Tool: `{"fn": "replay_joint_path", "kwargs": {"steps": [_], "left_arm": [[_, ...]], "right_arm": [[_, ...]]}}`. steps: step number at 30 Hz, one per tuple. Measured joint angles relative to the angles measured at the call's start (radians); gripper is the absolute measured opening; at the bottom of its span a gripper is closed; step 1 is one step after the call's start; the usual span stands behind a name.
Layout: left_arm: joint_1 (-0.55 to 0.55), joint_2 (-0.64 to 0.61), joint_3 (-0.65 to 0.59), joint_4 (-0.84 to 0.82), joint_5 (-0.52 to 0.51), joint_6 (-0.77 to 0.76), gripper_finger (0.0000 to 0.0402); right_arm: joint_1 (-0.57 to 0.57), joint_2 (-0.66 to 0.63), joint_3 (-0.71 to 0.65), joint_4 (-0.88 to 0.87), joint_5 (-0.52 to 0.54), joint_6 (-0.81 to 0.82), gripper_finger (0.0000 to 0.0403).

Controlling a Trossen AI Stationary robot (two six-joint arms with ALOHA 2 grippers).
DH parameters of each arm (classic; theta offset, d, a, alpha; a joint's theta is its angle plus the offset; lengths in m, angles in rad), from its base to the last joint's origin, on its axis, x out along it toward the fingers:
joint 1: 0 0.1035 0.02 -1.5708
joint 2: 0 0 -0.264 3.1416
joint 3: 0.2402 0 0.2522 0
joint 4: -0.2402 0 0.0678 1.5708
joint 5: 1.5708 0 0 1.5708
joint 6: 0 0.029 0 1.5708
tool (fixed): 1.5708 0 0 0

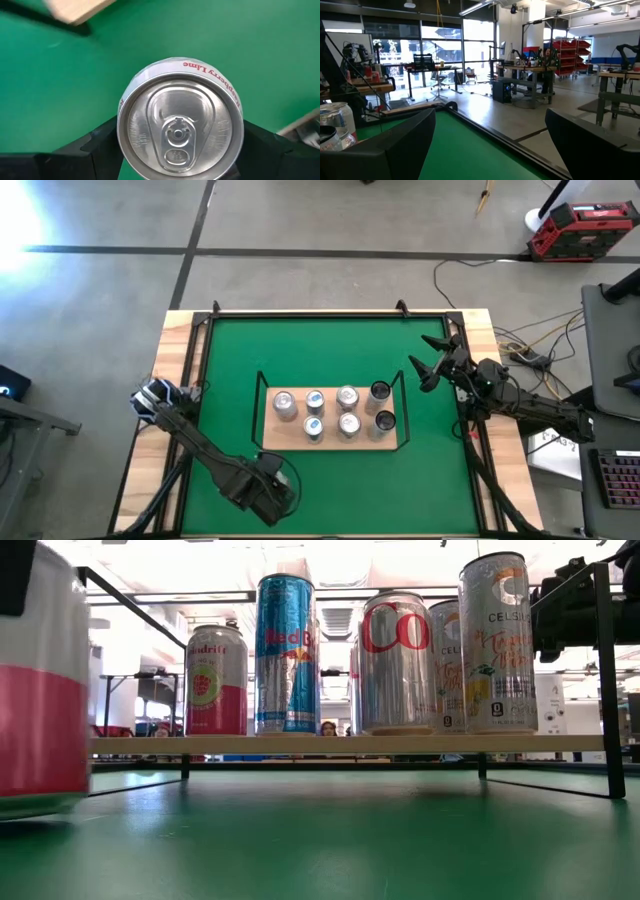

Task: Place canned beverage on shelf
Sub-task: Put the white-pink soda can on the shelf and align with the other white-pink soda can

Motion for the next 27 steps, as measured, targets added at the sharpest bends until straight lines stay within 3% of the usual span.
{"fn": "replay_joint_path", "kwargs": {"steps": [5,16,27], "left_arm": [[0.000,0.001,0.000,0.021,-0.018,0.083,0.0286],[0.000,0.009,-0.006,-0.006,-0.016,0.078,0.0350],[0.000,0.001,0.031,-0.015,-0.015,0.079,0.0387]], "right_arm": [[0.000,0.000,0.000,0.000,0.000,0.001,0.0368],[0.000,0.000,0.000,0.000,0.000,0.001,0.0368],[0.000,0.000,0.000,0.000,0.000,-0.001,0.0368]]}}
